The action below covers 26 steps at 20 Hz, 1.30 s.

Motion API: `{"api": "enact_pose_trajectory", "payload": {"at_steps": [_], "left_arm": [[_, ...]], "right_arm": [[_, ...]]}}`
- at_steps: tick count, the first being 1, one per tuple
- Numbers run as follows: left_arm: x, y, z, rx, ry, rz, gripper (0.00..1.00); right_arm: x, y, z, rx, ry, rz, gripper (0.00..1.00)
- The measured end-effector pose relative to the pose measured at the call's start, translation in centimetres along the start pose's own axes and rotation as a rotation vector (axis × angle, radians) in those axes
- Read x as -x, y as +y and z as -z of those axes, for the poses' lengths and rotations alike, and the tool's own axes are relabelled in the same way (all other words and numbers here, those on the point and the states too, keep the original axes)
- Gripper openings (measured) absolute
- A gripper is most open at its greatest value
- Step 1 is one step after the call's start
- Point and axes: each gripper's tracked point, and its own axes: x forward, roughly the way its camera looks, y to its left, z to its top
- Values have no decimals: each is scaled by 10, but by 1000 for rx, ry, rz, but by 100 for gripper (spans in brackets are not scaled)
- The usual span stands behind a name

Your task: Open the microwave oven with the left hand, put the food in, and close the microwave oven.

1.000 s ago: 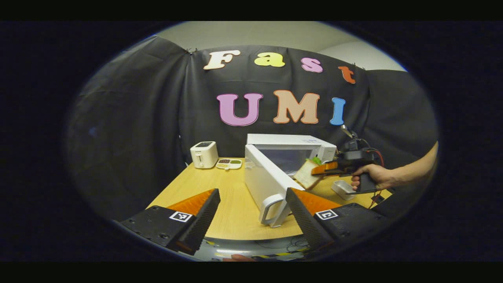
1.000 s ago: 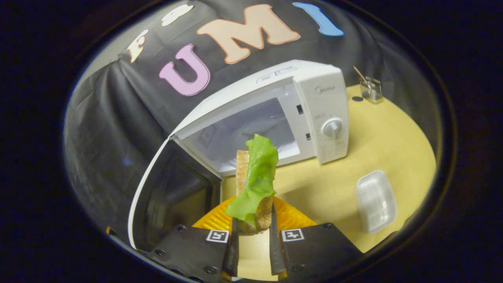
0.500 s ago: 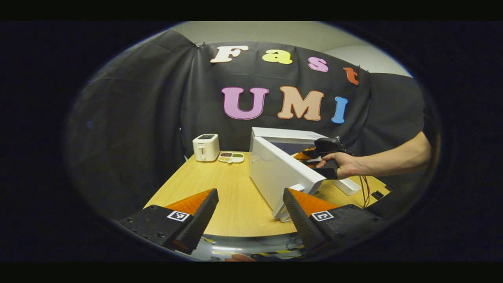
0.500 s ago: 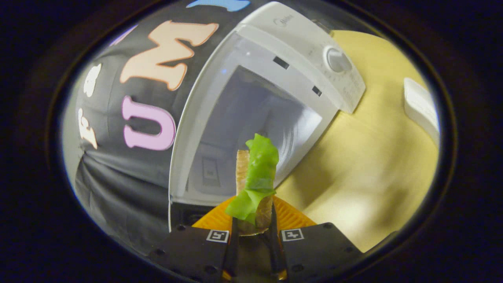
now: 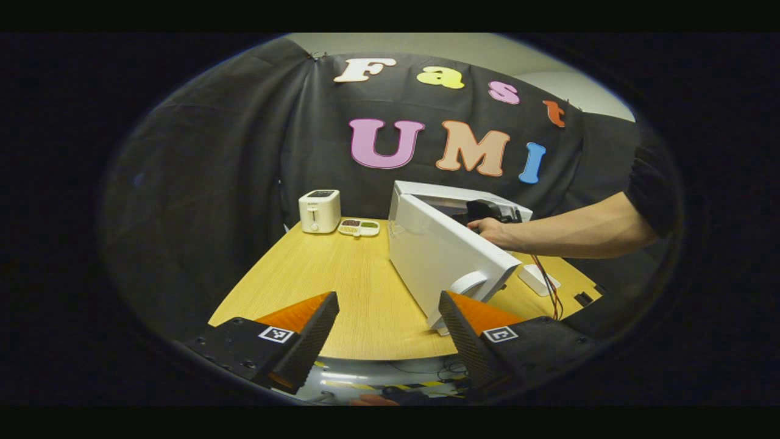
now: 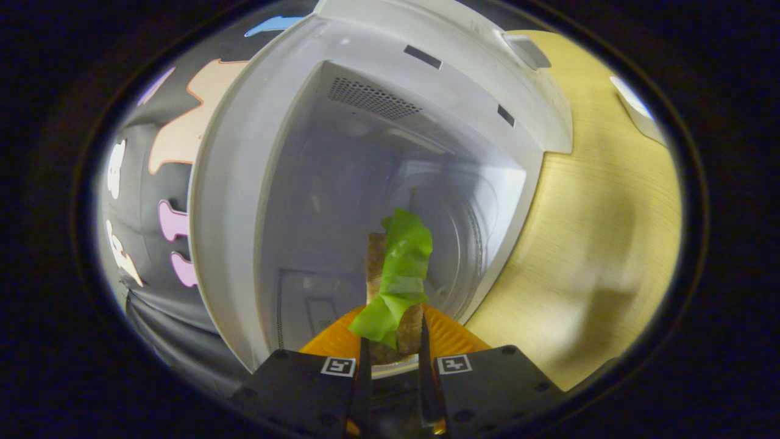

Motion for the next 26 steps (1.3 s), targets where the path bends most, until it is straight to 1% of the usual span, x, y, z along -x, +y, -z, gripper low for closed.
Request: {"api": "enact_pose_trajectory", "payload": {"at_steps": [1, 2, 3, 6, 7, 9, 10, 11, 12, 13, 14, 15, 16, 17, 18, 19, 20, 21, 22, 23, 24, 25, 26], "left_arm": [[0, 2, 0, 4, 3, -3, 96], [-1, 5, 2, 8, 7, -6, 94], [-1, 6, 3, 13, 14, -8, 96], [-1, 11, 14, 12, 49, -21, 97], [2, 13, 16, 11, 53, -24, 99], [2, 13, 18, 16, 64, -25, 97], [2, 13, 21, 19, 73, -26, 96], [3, 14, 23, 20, 77, -25, 97], [2, 13, 23, 21, 81, -24, 97], [0, 13, 22, 18, 84, -23, 97], [-1, 13, 20, 9, 86, -20, 97], [-1, 12, 21, -6, 85, -20, 94], [-1, 11, 18, -17, 77, -17, 97], [0, 10, 17, -23, 73, -11, 97], [-1, 7, 15, -26, 71, -3, 96], [0, 5, 16, -29, 70, 5, 96], [0, 4, 17, -31, 70, 12, 97], [-1, 3, 16, -35, 68, 16, 97], [-3, -1, 16, -39, 64, 19, 99], [-3, -3, 13, -42, 58, 21, 97], [-4, -5, 13, -44, 55, 23, 97], [-3, -7, 13, -48, 53, 26, 97], [-1, -8, 13, -50, 53, 30, 99]], "right_arm": [[-4, 2, -2, -9, -8, -3, 34], [-8, 3, -4, -17, -20, -3, 34], [-13, 3, -7, -19, -33, -3, 34], [-24, 5, -10, -29, -63, -6, 34], [-27, 5, -10, -29, -67, -7, 34], [-30, 3, -11, -5, -83, -6, 34], [-31, 3, -14, 15, -100, -3, 26], [-30, 1, -14, 33, -118, 9, 34], [-27, -4, -16, 63, -131, 37, 39], [-28, -10, -17, 98, -142, 60, 34], [-27, -11, -19, 126, -155, 59, 43], [-24, -16, -23, 150, -162, 78, 48], [-21, -21, -23, 168, -155, 97, 60], [-20, -22, -24, 176, -152, 104, 65], [-17, -23, -27, 178, -150, 110, 80], [-15, -22, -29, 176, -147, 115, 72], [-12, -23, -31, 179, -142, 125, 82], [-8, -24, -32, 182, -133, 141, 84], [-3, -26, -31, 174, -122, 159, 85], [-2, -23, -31, 171, -110, 159, 97], [2, -28, -27, 165, -78, 192, 86], [6, -28, -22, 160, -52, 204, 86], [13, -30, -14, 140, -8, 242, 88]]}}
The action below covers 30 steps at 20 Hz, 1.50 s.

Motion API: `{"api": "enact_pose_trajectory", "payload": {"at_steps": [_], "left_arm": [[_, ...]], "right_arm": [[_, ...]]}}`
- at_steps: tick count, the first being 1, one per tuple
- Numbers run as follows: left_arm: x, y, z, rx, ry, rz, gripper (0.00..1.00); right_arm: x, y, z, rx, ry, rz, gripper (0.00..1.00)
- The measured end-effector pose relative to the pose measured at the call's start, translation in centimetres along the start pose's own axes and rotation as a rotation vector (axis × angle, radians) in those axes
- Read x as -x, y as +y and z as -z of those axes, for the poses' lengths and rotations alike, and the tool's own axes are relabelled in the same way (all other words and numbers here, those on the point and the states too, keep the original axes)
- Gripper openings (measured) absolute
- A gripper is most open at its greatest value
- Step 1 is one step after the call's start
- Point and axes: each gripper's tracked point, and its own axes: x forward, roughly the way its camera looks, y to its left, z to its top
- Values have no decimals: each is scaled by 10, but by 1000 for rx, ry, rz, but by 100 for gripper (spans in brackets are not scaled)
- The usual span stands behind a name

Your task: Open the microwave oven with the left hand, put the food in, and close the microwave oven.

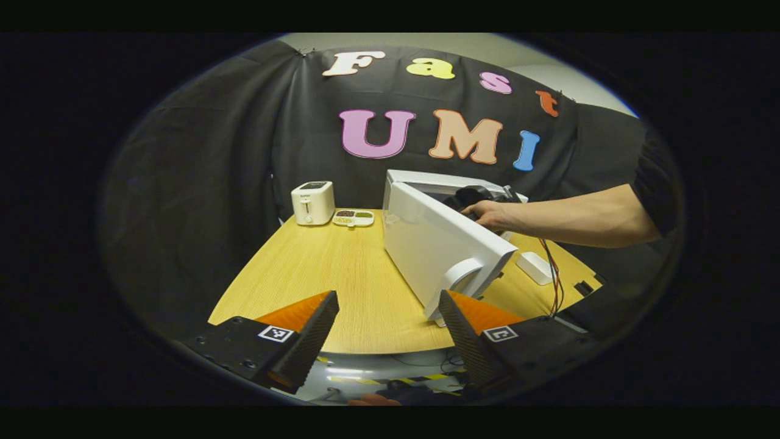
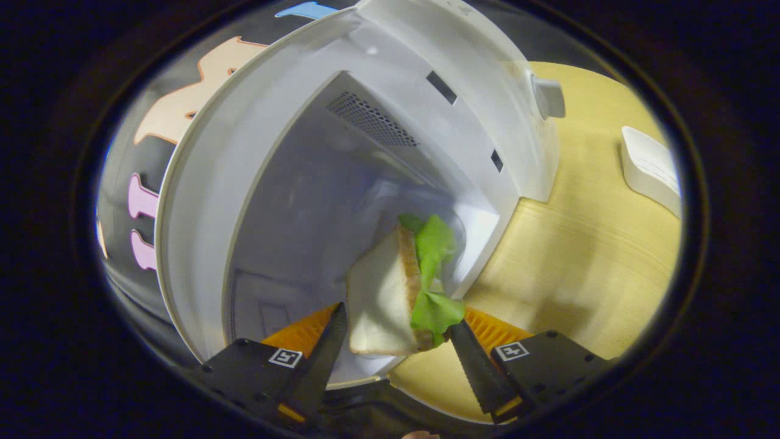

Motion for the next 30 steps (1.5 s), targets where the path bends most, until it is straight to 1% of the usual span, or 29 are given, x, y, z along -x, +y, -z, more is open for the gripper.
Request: {"api": "enact_pose_trajectory", "payload": {"at_steps": [1, 2, 3, 4, 5, 7, 8, 10, 13, 15, 18, 19, 20, 21, 22, 23, 24, 25, 26, 27, 30], "left_arm": [[1, -1, 2, -3, 1, -1, 97], [2, -2, 2, 2, -4, 2, 97], [3, -3, 5, 3, 9, 2, 97], [4, -3, 5, 4, 2, 1, 99], [5, -4, 5, 5, 5, -1, 97], [6, -6, 6, 9, -1, 3, 97], [6, -5, 7, 8, -1, 3, 97], [5, -5, 3, -4, -10, 3, 97], [3, -7, -3, -33, -27, 8, 97], [0, -9, -4, -46, -27, 8, 97], [-4, -12, -6, -61, -26, 0, 97], [-7, -14, -5, -66, -24, 2, 97], [-11, -16, -3, -79, -11, 1, 94], [-14, -13, -2, -103, -3, -16, 97], [-18, -10, -5, -120, -5, -34, 97], [-20, -11, -9, -124, -11, -46, 95], [-24, -12, -14, -125, -25, -50, 96], [-29, -13, -16, -123, -25, -57, 97], [-33, -14, -16, -123, -17, -67, 96], [-35, -14, -16, -126, -11, -81, 97], [-41, -19, -25, -146, -18, -103, 97]], "right_arm": [[4, 12, -1, 20, -8, -42, 89], [7, 10, -3, 57, -3, -24, 89], [12, 22, -9, 67, -33, -62, 100], [16, 24, -14, 73, -43, -58, 99], [23, 22, -11, 59, -25, -43, 99], [32, 25, 1, -4, 51, -50, 99], [36, 24, 3, -9, 62, -49, 99], [45, 18, -4, 16, 46, -49, 99], [67, 14, -9, 20, 57, -71, 99], [87, 10, -23, 58, 27, -96, 99], [121, -3, -42, 107, 11, -128, 99], [133, -8, -49, 141, 1, -141, 99], [143, -15, -57, 199, -14, -150, 89], [156, -24, -66, 270, -39, -159, 89], [168, -31, -77, 344, -72, -172, 99], [180, -39, -85, 417, -100, -186, 99], [193, -44, -94, 482, -127, -207, 99], [204, -48, -102, 552, -157, -238, 89], [213, -53, -107, 634, -174, -258, 89], [223, -62, -111, 714, -190, -276, 99], [251, -73, -129, 905, -293, -329, 99]]}}
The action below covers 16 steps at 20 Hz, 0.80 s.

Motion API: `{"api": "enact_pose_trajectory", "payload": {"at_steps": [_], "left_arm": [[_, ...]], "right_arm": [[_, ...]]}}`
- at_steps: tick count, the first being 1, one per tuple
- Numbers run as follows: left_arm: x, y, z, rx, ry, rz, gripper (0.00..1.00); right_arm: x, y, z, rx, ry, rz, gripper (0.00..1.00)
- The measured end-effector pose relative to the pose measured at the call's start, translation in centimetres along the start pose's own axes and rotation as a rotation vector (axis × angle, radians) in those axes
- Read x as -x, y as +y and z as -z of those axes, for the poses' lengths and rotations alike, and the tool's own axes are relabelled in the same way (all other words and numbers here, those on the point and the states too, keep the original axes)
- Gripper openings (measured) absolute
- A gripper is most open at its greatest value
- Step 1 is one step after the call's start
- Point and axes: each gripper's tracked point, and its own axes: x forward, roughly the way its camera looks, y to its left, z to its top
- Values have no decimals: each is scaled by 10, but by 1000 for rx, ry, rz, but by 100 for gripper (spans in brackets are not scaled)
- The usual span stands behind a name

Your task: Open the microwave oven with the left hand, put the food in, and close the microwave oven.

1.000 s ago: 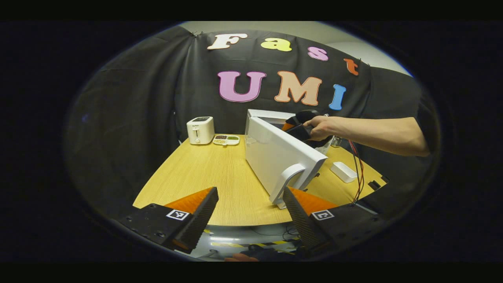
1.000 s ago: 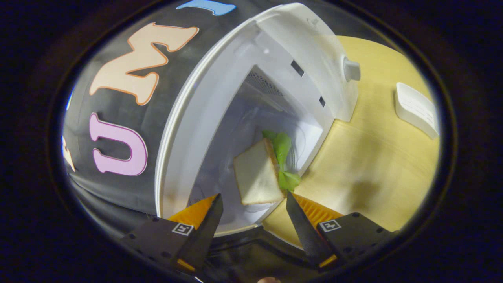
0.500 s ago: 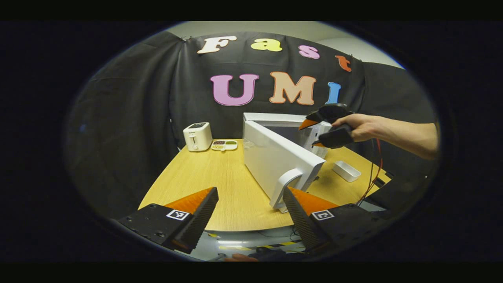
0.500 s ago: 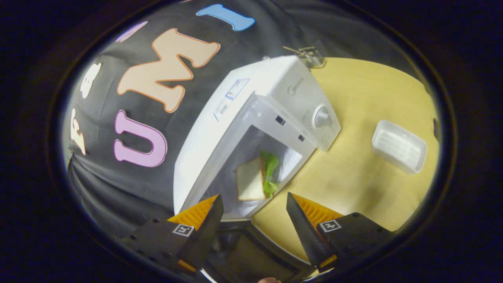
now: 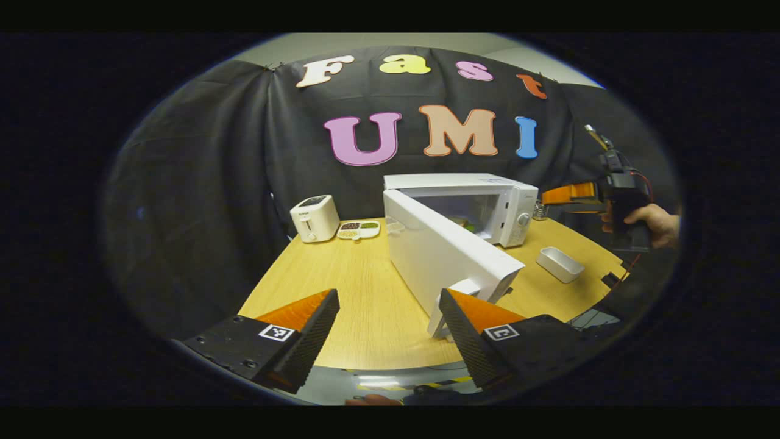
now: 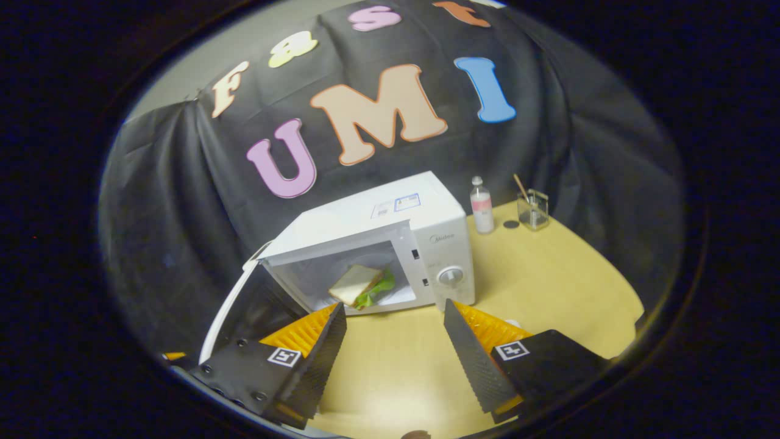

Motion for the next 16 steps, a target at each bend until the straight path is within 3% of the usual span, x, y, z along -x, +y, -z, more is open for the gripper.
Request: {"api": "enact_pose_trajectory", "payload": {"at_steps": [5, 6, 9, 10, 12, 13, 16], "left_arm": [[-10, -11, -9, -13, 0, 10, 98], [-12, -11, -10, -11, 0, 11, 100], [-19, -11, -6, 17, 33, -7, 92], [-20, -11, -6, 26, 41, -14, 75], [-27, -20, -9, 19, 50, -5, 50], [-29, -22, -10, 0, 53, -7, 45], [-41, -30, -8, -55, 75, -20, 4]], "right_arm": [[37, 3, -33, 314, -197, -49, 99], [43, 4, -43, 345, -231, -50, 91], [51, 1, -67, 381, -291, -50, 96], [53, -2, -73, 391, -306, -46, 96], [58, -11, -89, 396, -336, -29, 96], [61, -16, -96, 392, -352, -20, 96], [71, -31, -115, 374, -390, 10, 96]]}}
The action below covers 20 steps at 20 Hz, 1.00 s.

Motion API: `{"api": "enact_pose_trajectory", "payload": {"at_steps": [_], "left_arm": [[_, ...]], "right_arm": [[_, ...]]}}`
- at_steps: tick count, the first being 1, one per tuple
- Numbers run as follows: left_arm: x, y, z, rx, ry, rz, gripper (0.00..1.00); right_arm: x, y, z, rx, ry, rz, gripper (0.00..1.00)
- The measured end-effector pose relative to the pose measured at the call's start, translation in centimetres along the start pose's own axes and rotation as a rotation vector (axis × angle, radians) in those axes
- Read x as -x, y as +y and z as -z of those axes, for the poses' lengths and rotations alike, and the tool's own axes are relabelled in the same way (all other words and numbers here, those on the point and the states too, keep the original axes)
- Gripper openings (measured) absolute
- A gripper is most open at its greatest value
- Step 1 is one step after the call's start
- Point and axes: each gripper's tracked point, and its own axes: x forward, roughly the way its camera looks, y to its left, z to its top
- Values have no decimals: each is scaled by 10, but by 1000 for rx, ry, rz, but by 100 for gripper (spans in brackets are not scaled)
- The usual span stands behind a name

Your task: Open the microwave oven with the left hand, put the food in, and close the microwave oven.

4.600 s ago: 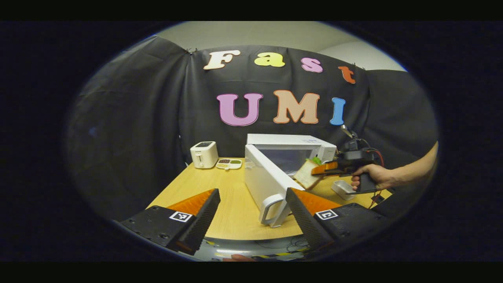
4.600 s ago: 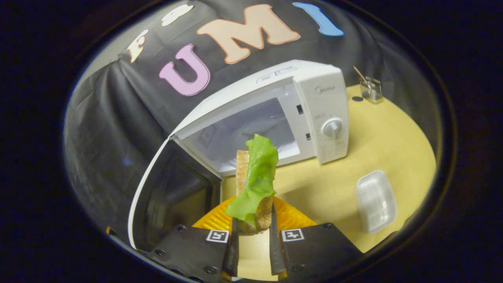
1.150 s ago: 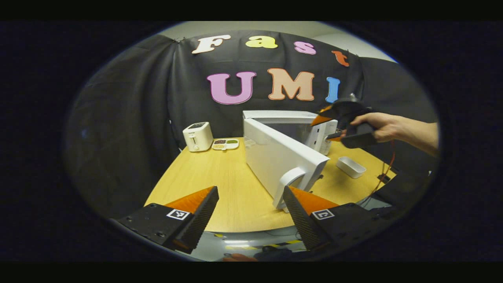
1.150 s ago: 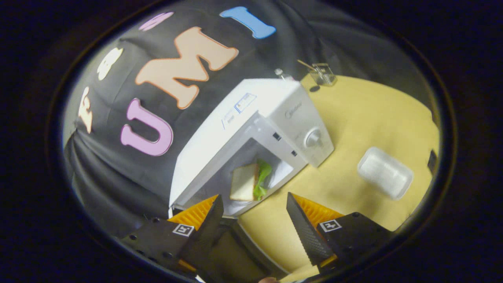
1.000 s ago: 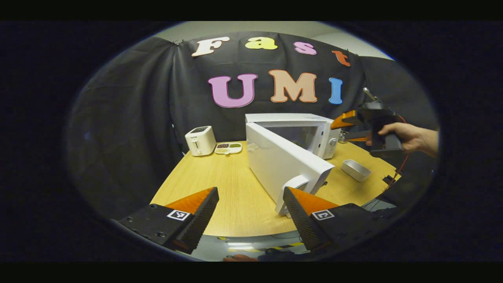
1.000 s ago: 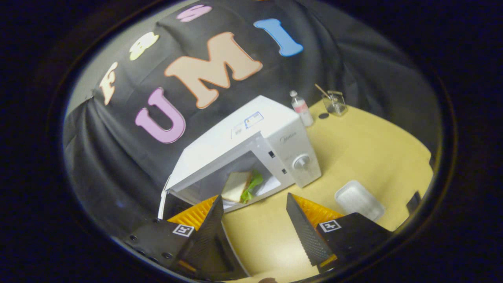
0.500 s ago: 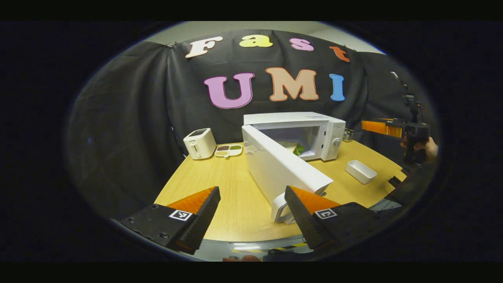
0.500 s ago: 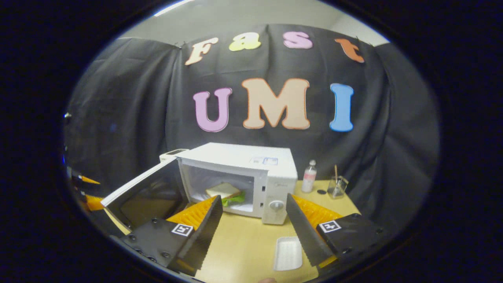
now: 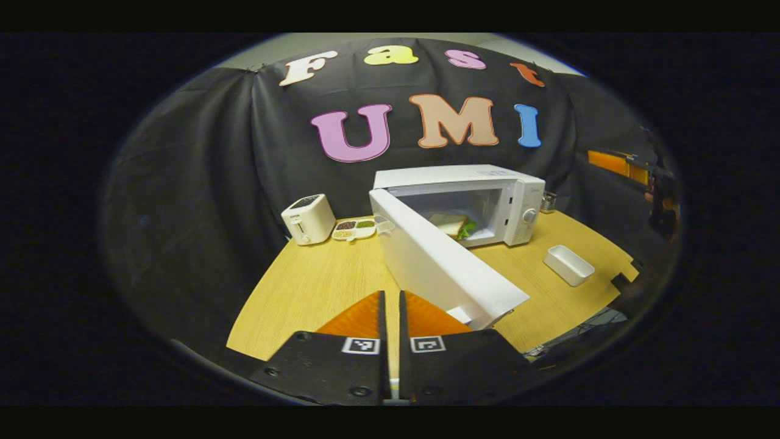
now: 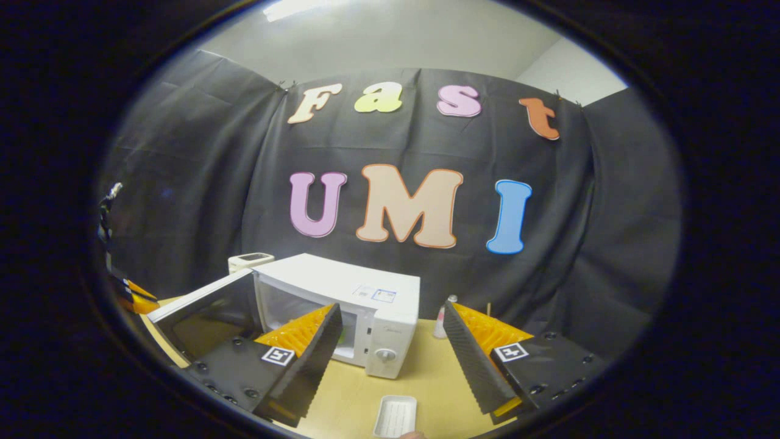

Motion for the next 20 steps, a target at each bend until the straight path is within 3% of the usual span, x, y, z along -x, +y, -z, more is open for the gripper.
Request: {"api": "enact_pose_trajectory", "payload": {"at_steps": [2, 12, 20], "left_arm": [[-3, -6, 0, -39, 11, -19, 0], [-35, -75, -24, -82, -22, 100, 2], [-59, -131, -36, -131, -25, 197, 1]], "right_arm": [[2, -10, -6, 7, -10, 13, 96], [37, -56, -26, 104, -73, 107, 96], [60, -97, -23, 74, -66, 202, 96]]}}
